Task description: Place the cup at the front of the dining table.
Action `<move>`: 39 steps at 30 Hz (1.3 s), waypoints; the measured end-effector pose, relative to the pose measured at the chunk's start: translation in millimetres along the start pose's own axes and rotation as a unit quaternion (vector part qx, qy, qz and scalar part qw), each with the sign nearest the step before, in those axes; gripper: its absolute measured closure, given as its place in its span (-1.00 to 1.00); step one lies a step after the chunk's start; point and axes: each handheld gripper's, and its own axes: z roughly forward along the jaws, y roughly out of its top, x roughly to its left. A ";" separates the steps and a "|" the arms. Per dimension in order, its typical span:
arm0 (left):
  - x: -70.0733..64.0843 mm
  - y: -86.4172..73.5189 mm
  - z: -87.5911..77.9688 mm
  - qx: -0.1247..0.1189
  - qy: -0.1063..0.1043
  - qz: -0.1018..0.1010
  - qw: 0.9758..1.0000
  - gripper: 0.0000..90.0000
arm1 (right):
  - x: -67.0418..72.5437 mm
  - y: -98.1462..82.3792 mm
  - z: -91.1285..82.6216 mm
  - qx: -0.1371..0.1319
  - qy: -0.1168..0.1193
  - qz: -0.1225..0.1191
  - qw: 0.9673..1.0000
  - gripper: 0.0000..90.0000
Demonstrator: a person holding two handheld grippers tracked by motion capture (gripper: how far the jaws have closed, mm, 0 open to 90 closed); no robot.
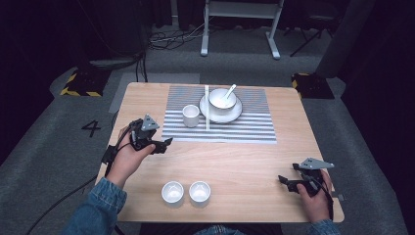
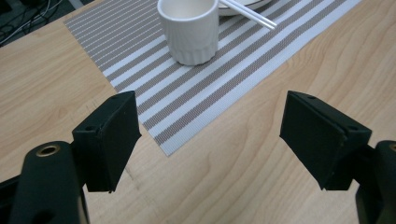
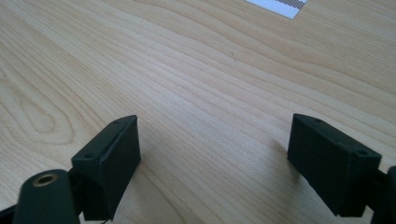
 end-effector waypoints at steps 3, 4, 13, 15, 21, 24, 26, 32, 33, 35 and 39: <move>-1.8 -7.7 -5.9 -0.002 -0.001 -0.004 1.000 -0.55 | 0.0 0.0 0.0 0.000 0.000 0.001 1.000 -0.62; -2.4 -10.2 -7.9 -0.003 0.001 -0.003 1.000 -0.55 | 0.0 0.0 0.0 0.000 0.000 0.000 1.000 -0.62; -4.9 -31.9 -26.2 0.006 -0.010 0.000 1.000 -0.55 | 0.1 0.0 0.0 0.000 0.000 0.001 1.000 -0.62; -5.7 -37.6 -30.1 0.008 -0.008 -0.001 1.000 -0.55 | 0.0 0.0 0.0 0.000 0.000 0.001 1.000 -0.62; -11.6 -53.7 -42.9 0.004 0.005 -0.002 1.000 -0.56 | -0.1 0.0 0.0 0.000 0.000 0.000 1.000 -0.62; -16.8 -61.6 -48.0 0.006 0.015 0.006 1.000 -0.56 | 0.0 0.0 0.0 0.000 0.000 0.001 1.000 -0.62; -19.7 -66.0 -51.9 0.004 0.019 0.007 1.000 -0.56 | -0.1 0.0 0.0 0.001 0.000 0.001 1.000 -0.62; -29.9 -81.6 -61.3 -0.012 0.011 -0.007 1.000 -0.56 | -0.1 0.0 0.0 0.000 0.001 0.001 1.000 -0.62; -31.5 -84.0 -62.4 -0.013 0.011 -0.009 1.000 -0.56 | -0.1 0.0 0.0 0.001 0.001 0.001 1.000 -0.62; -33.6 -88.1 -64.5 -0.012 0.009 -0.007 1.000 -0.56 | -0.1 0.0 0.0 0.001 0.001 0.001 1.000 -0.62; -38.1 -94.6 -66.2 -0.006 -0.003 -0.011 1.000 -0.56 | 0.0 0.0 0.0 0.000 0.001 0.001 1.000 -0.62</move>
